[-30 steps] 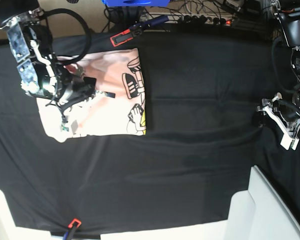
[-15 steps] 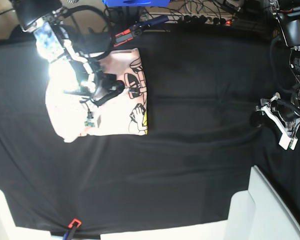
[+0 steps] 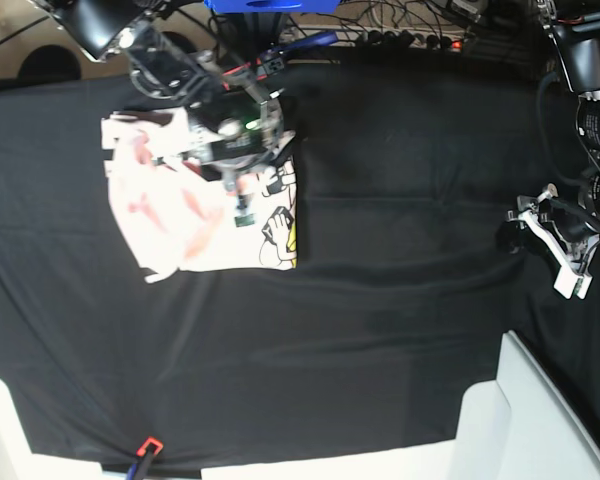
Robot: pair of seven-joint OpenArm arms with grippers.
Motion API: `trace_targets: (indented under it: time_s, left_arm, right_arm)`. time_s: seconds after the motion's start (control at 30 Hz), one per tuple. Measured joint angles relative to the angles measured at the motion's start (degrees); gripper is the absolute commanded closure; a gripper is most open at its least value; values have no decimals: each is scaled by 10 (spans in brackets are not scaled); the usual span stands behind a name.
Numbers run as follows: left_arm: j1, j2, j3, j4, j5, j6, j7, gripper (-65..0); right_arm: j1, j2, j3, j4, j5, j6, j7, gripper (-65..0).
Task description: Fold the T-shirt properly
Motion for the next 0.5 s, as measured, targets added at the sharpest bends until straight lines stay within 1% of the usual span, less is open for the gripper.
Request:
trace_targets:
  time_s: [0.07,0.17,0.27,0.37,0.43,0.5]
  left_arm:
    - [0,0,0,0,0,0,0,-358]
    - [0,0,0,0,1,0,0,-358]
    - [2,2,0,0,1,0,0,-358]
    - [5,3,1,0,-1,0,0,-358]
    - [5,2,1,0,1,0,0,-358]
    - [4,3,1,0,0,0,0,-358]
  right_arm:
    - [3,-18,-2,-12,-30,0,2,-3]
    - [7,-24,-6,-15,-61,2,1,-3]
    - [12,-24,-21,-16,-73,1,1,-7]
    - [12,-30,-38,-16,-72,2,1,-13]
    - [11,-33,-47,-16,-70,2,1,-61]
    - [11,-37,-49,-16,-70,2,1,-144]
